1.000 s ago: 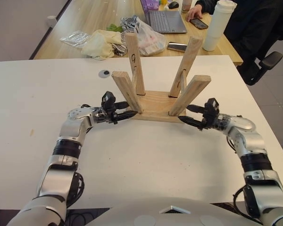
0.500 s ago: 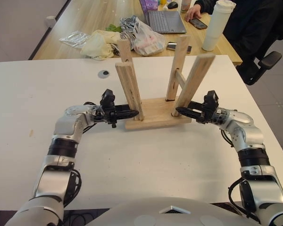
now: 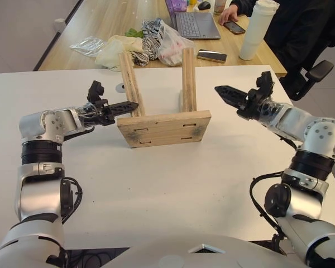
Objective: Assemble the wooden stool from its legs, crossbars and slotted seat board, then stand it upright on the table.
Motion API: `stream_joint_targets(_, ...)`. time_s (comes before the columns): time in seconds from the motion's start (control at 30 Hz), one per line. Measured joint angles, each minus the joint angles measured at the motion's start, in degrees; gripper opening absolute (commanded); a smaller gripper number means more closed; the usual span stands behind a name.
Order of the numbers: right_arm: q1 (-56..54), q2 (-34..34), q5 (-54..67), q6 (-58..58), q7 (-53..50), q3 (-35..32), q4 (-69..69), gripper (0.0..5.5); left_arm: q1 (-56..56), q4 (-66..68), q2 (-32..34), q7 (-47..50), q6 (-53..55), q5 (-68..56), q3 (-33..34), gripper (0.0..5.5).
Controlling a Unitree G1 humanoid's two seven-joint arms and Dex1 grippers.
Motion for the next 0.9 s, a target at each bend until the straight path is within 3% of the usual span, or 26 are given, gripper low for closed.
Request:
stream_joint_targets(0.17,-2.21,-3.19,-0.28,0.15,1.34,-1.14,4.23,4.10,-4.64,11.31,1.28,0.30,-1.78,0.64,4.08,3.16)
stream_joint_targets(0.27,1.72,-7.83,-2.73,-5.33,11.10,5.04,2.32,4.29,-5.31,16.09,3.88,-2.71,-5.18,2.09,4.86,3.41)
stream_joint_targets(0.37,10.29,-12.92,-12.69,-21.01,25.11,16.90,0.53,4.29,-1.66,17.09,7.38,-9.59,-13.85,5.25,4.03,3.41)
stream_joint_targets(0.63,16.84,-13.08,-34.54,-64.25,44.62,33.81,15.03,4.29,14.44,12.86,8.22,-20.90,-47.00,17.85,-3.59,3.41)
stream_joint_targets(0.9,7.65,-8.35,-40.71,-77.18,48.75,37.09,32.49,4.11,13.84,15.21,2.84,-19.59,-57.29,22.59,-6.37,3.47)
